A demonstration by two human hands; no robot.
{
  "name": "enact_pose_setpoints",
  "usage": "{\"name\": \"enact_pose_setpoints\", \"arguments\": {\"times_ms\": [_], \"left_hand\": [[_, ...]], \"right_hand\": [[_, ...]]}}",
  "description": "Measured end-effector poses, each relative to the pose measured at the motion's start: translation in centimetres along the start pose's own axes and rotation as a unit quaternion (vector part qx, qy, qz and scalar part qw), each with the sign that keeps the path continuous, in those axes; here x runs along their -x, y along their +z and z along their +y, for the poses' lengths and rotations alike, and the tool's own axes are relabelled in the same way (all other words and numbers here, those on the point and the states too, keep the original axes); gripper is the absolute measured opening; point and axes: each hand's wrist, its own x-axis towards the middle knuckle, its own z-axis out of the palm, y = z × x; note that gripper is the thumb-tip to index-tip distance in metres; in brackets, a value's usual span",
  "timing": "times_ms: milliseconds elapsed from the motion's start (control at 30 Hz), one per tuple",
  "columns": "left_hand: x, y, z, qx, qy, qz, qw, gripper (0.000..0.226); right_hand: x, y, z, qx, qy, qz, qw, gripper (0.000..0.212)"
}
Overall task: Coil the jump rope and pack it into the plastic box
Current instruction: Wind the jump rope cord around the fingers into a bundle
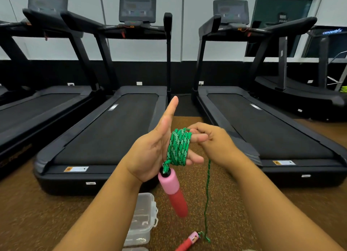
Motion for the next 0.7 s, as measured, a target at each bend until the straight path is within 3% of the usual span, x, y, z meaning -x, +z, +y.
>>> {"name": "enact_pose_setpoints", "arguments": {"times_ms": [100, 267, 467, 700], "left_hand": [[-0.4, 0.0, 0.5, 0.006, 0.022, 0.006, 1.000, 0.061], [-0.7, -0.3, 1.0, -0.025, 0.056, 0.039, 0.997, 0.055], [-0.8, -0.9, 1.2, -0.061, 0.072, 0.077, 0.993, 0.054], [-0.7, -1.6, 0.7, -0.084, 0.069, 0.115, 0.987, 0.053]], "right_hand": [[0.8, 1.5, 0.6, -0.028, 0.032, -0.011, 0.999, 0.023], [2.1, 3.5, 0.4, 0.005, 0.006, -0.027, 1.000, 0.021], [3.2, 5.4, 0.8, 0.133, -0.075, -0.044, 0.987, 0.008], [4.1, 4.5, -1.2, 0.252, -0.115, -0.044, 0.960, 0.020]]}}
